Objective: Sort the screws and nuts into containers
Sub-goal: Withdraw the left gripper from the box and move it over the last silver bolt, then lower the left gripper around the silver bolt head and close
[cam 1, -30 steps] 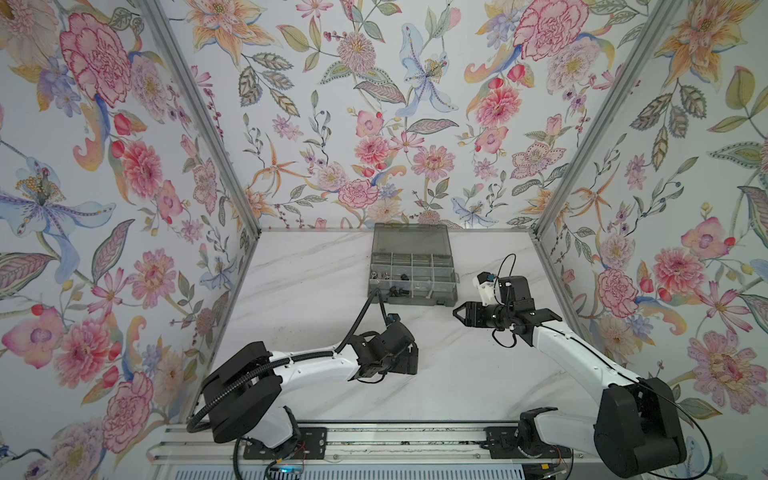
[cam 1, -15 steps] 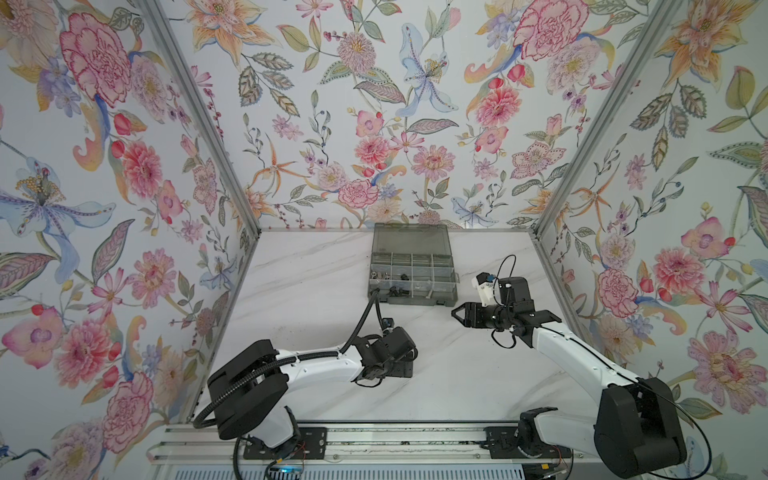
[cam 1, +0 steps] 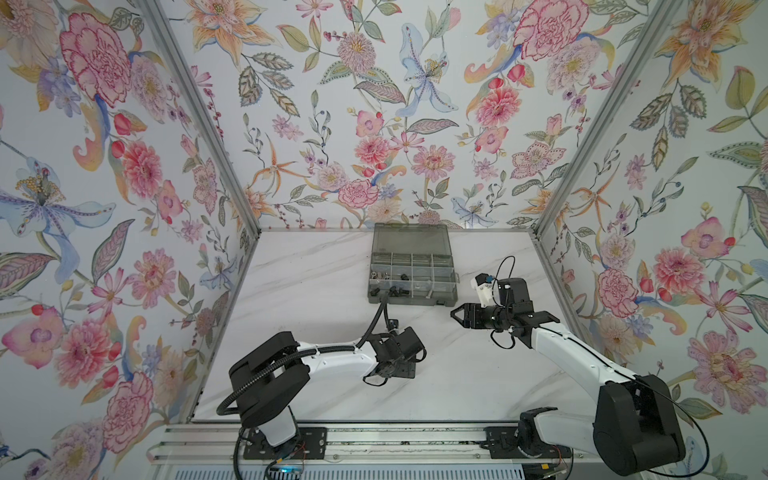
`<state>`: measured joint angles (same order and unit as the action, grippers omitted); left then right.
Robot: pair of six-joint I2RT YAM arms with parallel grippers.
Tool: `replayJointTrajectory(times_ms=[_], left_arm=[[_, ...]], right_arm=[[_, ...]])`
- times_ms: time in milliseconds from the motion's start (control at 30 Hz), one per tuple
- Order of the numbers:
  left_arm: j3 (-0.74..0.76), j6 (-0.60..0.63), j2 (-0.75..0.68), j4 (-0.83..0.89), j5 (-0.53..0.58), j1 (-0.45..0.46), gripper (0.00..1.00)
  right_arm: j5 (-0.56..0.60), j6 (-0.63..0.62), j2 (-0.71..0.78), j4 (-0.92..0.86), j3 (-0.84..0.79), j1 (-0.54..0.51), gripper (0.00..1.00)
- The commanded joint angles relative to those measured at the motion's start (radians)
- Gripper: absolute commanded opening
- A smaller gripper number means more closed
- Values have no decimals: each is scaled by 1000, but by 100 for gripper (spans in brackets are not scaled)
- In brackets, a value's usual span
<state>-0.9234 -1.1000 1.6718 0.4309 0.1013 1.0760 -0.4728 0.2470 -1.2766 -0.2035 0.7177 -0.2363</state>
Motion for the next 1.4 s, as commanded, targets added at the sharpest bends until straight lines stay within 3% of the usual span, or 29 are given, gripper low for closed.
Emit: replayJointTrajectory(times_ms=[0, 333, 600, 833, 1167, 1367], left_arm=[[-34, -1, 46, 93, 25, 27, 90], [-111, 12, 139, 187, 51, 53, 72], [-152, 24, 180, 249, 68, 59, 68], [-146, 23, 189, 244, 60, 59, 55], [-127, 37, 205, 215, 65, 56, 54], [-111, 37, 202, 205, 75, 53, 46]], right_arm=[[-18, -15, -18, 19, -12, -3, 63], [-27, -20, -39, 32, -21, -1, 63], [-33, -19, -50, 39, -23, 1, 63], [-36, -14, -56, 47, -29, 2, 63], [-33, -3, -52, 52, -38, 2, 63], [-31, 6, -52, 53, -43, -1, 63]])
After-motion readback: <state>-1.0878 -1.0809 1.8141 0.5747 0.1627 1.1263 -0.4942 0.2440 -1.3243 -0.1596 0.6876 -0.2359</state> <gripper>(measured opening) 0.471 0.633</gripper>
